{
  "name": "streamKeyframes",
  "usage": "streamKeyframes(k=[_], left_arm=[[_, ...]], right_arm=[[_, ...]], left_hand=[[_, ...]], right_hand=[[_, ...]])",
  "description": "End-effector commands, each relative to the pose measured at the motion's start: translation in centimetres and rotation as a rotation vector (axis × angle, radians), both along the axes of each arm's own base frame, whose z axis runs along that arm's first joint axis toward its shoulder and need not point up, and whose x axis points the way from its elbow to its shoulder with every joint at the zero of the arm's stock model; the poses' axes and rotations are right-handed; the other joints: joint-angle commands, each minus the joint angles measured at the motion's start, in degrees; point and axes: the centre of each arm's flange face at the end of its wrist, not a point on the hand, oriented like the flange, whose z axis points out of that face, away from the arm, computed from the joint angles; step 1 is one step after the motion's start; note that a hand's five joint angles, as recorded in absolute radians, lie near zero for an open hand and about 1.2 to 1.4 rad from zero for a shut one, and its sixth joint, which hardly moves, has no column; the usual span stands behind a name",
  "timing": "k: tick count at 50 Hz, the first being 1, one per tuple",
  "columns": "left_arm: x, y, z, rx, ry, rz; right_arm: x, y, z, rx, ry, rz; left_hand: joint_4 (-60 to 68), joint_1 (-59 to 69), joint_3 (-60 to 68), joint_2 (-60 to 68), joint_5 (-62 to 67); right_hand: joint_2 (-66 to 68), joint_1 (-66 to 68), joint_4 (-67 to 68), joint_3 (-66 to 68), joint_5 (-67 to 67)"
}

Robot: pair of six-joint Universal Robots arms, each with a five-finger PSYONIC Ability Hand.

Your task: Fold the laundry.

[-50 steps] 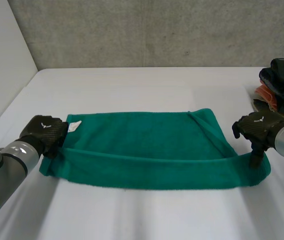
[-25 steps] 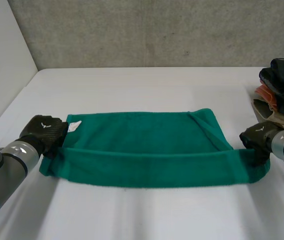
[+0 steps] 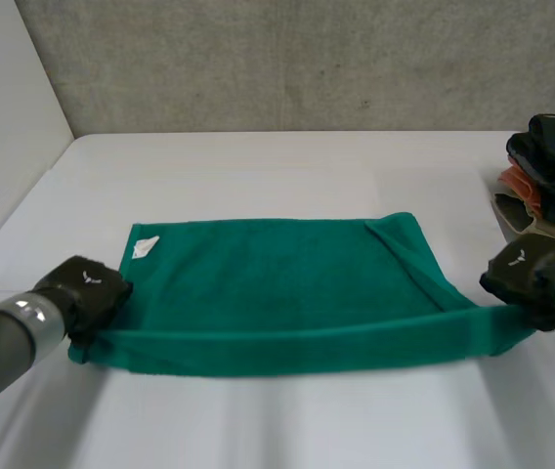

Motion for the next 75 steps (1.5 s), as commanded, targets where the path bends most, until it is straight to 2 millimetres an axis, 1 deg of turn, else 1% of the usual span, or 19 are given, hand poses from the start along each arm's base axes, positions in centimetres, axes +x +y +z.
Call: streamKeyframes(k=[1,4,7,9,12,15,18,25,33,34,37,39,43,48,56,60,65,71,75], left_arm=[[-2.0,-8.7,1.4,-0.304,-0.021,0.06],[-3.4,-11.1,4.3,-0.467,0.011,0.076],[-4.7,-13.7,9.8,-0.726,0.093,0.09],[-5.3,-14.9,14.2,-0.939,0.164,0.097],[-5.5,-15.4,17.6,-1.131,0.245,0.106],[-5.4,-15.0,21.5,-1.332,0.397,0.11],[-4.9,-14.2,23.2,-1.398,0.517,0.098],[-4.1,-14.4,18.5,-1.229,0.559,0.11],[-3.6,-13.3,9.2,-0.977,0.476,0.133],[-3.5,-13.0,8.3,-0.952,0.466,0.135],[-3.5,-11.9,4.8,-0.849,0.438,0.103],[-3.6,-10.9,1.7,-0.752,0.412,0.067],[-3.9,-8.7,-1.7,-0.624,0.383,-0.002],[-2.6,-5.7,-0.8,-0.532,0.345,0.01],[1.4,2.1,0.1,-0.124,0.108,0.073],[2.6,5.7,-0.6,0.123,-0.061,0.022],[2.5,4.8,-0.5,0.045,-0.105,-0.021],[1.6,-0.4,0.2,-0.202,-0.023,0.01],[-0.7,-3.2,0.3,-0.308,0.078,-0.011]], right_arm=[[4.0,-5.6,0.8,-0.257,-0.055,0.022],[5.9,-8.2,5.4,-0.507,-0.167,0.002],[6.8,-10.5,11.1,-0.809,-0.324,-0.013],[7.1,-11.0,13.7,-0.945,-0.401,-0.009],[7.0,-10.7,19.1,-1.214,-0.552,0.003],[6.9,-9.7,22.4,-1.375,-0.629,0.024],[7.3,-9.2,22.6,-1.377,-0.642,0.038],[8.0,-9.2,18.5,-1.254,-0.623,0.04],[8.4,-9.0,9.6,-1.002,-0.552,0.049],[8.2,-9.0,7.0,-0.93,-0.529,0.047],[7.9,-8.3,2.8,-0.809,-0.495,0.049],[7.8,-7.7,1.2,-0.75,-0.481,0.051],[7.3,-5.6,-1.6,-0.609,-0.437,0.043],[6.3,-2.7,-3.8,-0.384,-0.359,0.021],[0.6,4.7,-0.5,0.047,-0.113,-0.052],[-0.8,6.0,0.2,0.083,-0.028,-0.016],[-0.7,4.8,0.4,-0.007,-0.028,-0.003],[-0.1,0.7,-2.3,-0.084,-0.091,-0.046],[1.5,-1.4,-2.9,-0.169,-0.137,-0.058]], left_hand=[[11.1,14.41,11.55,11.49,13.55],[11.1,14.41,11.55,11.49,13.55],[11.1,14.41,11.55,11.49,13.55],[11.1,14.41,11.55,11.49,13.55],[11.1,14.41,11.55,11.49,13.55],[11.1,14.41,11.55,11.49,13.55],[11.1,14.41,11.55,11.49,13.55],[11.1,14.41,11.55,11.49,13.55],[11.1,14.41,11.55,11.49,13.55],[11.1,14.41,11.55,11.49,13.55],[11.1,14.41,11.55,11.49,13.55],[11.1,14.41,11.55,11.49,13.55],[11.1,14.41,11.55,11.49,13.55],[11.1,14.41,11.55,11.49,13.55],[11.1,14.41,11.55,11.49,13.55],[11.1,14.41,11.55,11.49,13.55],[11.1,14.41,11.55,11.49,13.55],[11.1,14.41,11.55,11.49,13.55],[11.1,14.41,11.55,11.49,13.55]], right_hand=[[12.58,23.14,11.97,12.18,12.99],[12.58,23.14,11.97,12.18,12.99],[12.58,23.14,11.97,12.18,12.99],[12.58,23.14,11.97,12.18,12.99],[12.58,23.14,11.97,12.18,12.99],[12.58,23.14,11.97,12.18,12.99],[12.58,23.14,11.97,12.18,12.99],[12.58,23.14,11.97,12.18,12.99],[12.58,23.14,11.97,12.18,12.99],[12.58,23.14,11.97,12.18,12.99],[12.58,23.14,11.97,12.18,12.99],[12.58,23.14,11.97,12.18,12.99],[12.58,23.14,11.97,12.18,12.99],[12.58,23.14,11.97,12.18,12.99],[12.58,23.14,11.97,12.18,12.99],[12.58,23.14,11.97,12.18,12.99],[12.58,23.14,11.97,12.18,12.99],[12.58,23.14,11.97,12.18,12.99],[12.58,23.14,11.97,12.18,12.99]])
